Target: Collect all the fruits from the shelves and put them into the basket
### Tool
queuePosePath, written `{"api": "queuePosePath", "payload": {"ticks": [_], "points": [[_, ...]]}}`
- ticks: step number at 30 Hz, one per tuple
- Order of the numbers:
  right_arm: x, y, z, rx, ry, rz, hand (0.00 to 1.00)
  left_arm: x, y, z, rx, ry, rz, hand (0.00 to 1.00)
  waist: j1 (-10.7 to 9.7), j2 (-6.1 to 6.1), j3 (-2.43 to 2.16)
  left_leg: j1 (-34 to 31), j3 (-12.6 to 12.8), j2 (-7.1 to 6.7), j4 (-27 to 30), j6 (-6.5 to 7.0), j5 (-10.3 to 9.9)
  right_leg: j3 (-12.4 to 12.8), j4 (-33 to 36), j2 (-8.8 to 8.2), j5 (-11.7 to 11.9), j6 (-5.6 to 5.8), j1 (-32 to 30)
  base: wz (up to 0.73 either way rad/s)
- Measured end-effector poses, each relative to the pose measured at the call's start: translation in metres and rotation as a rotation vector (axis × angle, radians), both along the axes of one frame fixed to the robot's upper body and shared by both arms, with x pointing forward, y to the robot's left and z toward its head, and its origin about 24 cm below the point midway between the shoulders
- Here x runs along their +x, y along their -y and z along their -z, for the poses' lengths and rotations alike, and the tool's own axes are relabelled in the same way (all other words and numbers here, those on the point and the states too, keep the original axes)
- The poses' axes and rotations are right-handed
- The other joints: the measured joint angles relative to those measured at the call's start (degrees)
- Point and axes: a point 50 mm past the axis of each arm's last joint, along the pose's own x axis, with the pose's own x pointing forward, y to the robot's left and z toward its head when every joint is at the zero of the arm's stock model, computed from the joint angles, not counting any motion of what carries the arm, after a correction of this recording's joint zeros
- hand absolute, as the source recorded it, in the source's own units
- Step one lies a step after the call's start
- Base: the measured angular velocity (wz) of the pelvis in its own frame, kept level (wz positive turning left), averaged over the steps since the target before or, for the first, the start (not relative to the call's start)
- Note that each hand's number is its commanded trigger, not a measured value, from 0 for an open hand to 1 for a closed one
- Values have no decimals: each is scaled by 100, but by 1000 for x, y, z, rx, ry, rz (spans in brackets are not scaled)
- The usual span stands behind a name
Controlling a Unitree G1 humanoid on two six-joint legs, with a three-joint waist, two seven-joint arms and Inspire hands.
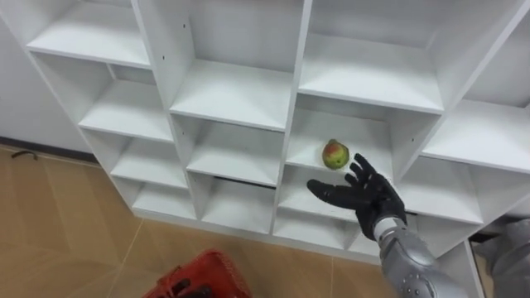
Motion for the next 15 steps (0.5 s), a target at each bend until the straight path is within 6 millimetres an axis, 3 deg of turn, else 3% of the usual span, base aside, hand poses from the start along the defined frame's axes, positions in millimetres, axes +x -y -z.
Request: {"api": "queuePosePath", "payload": {"ticks": [7,15], "points": [[8,8,-10,-142,22,80,0,2,-2,2,-7,0,-9,100,193,-67,-4,-44,6,5,5,1,1,6,23,1,0,-3,-83,0],[60,15,-32,-281,15,203,0,28,-2,-1,6,16,-7,100,521,-397,67,-718,-31,37,260,1,6,-43,212,6,37,-56,-673,2]]}}
